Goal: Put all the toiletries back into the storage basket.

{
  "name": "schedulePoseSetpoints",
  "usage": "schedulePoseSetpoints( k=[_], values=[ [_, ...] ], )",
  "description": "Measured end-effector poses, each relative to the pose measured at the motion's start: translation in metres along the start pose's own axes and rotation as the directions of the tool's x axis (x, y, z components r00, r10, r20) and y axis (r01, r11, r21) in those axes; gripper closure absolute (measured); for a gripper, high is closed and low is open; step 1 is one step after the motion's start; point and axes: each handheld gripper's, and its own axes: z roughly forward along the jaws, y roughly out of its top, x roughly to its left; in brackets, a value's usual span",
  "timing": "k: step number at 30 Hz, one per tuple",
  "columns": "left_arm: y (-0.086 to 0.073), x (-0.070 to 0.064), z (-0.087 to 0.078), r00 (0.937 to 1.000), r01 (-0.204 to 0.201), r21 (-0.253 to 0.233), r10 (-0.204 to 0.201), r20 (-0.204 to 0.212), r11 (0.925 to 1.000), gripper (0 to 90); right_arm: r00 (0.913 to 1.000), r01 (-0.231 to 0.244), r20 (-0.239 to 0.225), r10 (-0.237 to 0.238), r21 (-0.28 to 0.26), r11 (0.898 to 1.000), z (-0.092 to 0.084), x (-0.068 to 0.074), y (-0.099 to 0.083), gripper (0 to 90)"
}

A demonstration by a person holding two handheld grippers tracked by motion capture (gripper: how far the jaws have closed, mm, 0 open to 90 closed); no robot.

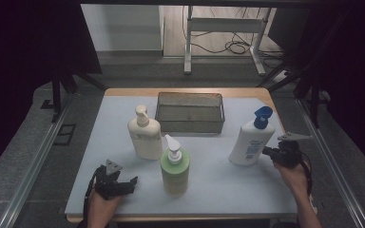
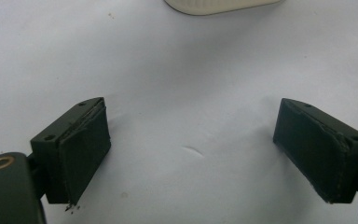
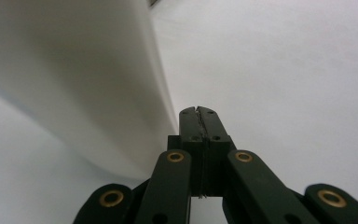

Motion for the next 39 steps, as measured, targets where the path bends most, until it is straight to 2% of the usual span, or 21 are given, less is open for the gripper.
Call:
schedulePoseSetpoints(
  k=[7, 14, 18, 21, 39],
  values=[
    [0.0, 0.0, 0.0, 1.0, 0.0, 0.001, 0.0, 0.0, 1.0, 10.3, 0.9987, -0.043, -0.026, 0.043, 0.009, 0.999, 0.016, -0.006, 0.001, 90.0],
    [0.0, 0.0, 0.0, 1.0, 0.0, 0.0, 0.0, 0.0, 1.0, 10.3, 0.9979, -0.05, -0.039, 0.051, 0.025, 0.998, 0.027, -0.008, 0.0, 90.0],
    [0.0, 0.0, 0.0, 1.0, -0.001, 0.0, 0.001, 0.0, 1.0, 10.3, 0.9973, -0.051, -0.052, 0.052, 0.015, 0.999, 0.031, -0.01, -0.003, 90.0],
    [0.0, 0.0, 0.0, 1.0, 0.0, 0.0, 0.0, 0.0, 1.0, 10.3, 0.9973, -0.038, -0.062, 0.039, 0.018, 0.999, 0.034, -0.009, -0.004, 90.0],
    [0.0, 0.0, 0.0, 1.0, -0.002, 0.001, 0.002, -0.001, 1.0, 10.3, 0.9961, -0.028, -0.083, 0.031, 0.027, 0.999, 0.03, -0.003, -0.014, 90.0]
  ],
)
